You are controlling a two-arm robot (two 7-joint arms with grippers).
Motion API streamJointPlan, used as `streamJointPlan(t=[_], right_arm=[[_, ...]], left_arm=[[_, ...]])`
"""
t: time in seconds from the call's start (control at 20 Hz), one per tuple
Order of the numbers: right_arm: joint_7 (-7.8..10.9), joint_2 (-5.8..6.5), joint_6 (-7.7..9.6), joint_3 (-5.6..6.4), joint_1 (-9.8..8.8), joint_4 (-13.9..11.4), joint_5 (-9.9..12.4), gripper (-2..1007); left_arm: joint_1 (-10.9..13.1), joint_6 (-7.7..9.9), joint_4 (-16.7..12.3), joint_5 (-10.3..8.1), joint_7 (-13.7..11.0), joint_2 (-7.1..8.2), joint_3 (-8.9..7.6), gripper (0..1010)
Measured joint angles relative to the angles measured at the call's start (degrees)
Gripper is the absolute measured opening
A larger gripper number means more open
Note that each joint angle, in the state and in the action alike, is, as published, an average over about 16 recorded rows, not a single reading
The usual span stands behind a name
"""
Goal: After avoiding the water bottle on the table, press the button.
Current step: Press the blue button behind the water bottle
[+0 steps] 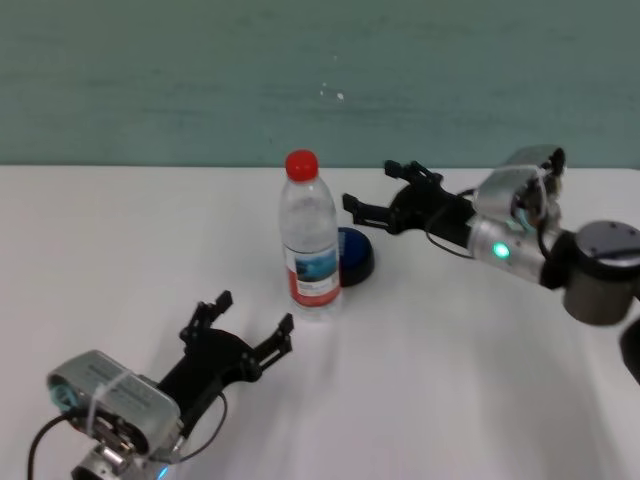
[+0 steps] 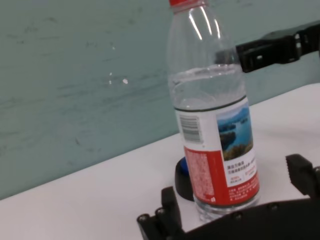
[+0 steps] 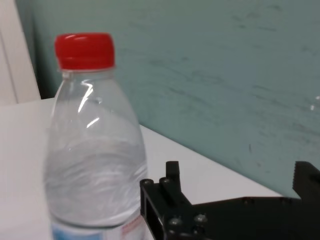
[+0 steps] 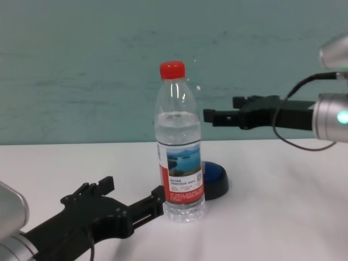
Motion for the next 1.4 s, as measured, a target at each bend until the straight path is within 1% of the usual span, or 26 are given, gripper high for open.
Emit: streamJointPlan(t=[0.3, 0.45, 0.6, 0.75, 0.95, 1.4], right_arm=[[1.08, -2.40, -1.65, -0.18, 3.58, 6.89, -0.77, 1003], [1.44, -3.36, -2.43, -0.02, 4.96, 9.89, -1.14, 1003], [1.76, -4.13, -3.09, 0.23, 5.98, 12.29, -1.49, 1003], [2.05, -4.74, -3.62, 0.45, 6.70, 14.12, -1.86, 1003], [2.38, -5.45, -4.22, 0.63, 7.37, 15.91, -2.42, 1003], [2.81, -6.67, -5.08, 0.98, 8.04, 18.61, -3.55, 1003]], left_arm=[[0.00, 0.00, 0.00, 0.00, 0.00, 0.00, 0.00, 1000], [0.00, 0.00, 0.00, 0.00, 0.00, 0.00, 0.00, 1000], [0.00, 0.00, 0.00, 0.00, 0.00, 0.00, 0.00, 1000], [0.00, 0.00, 0.00, 0.00, 0.00, 0.00, 0.00, 1000], [0.00, 0.00, 0.00, 0.00, 0.00, 0.00, 0.00, 1000], [0.00, 0.00, 0.00, 0.00, 0.00, 0.00, 0.00, 1000]])
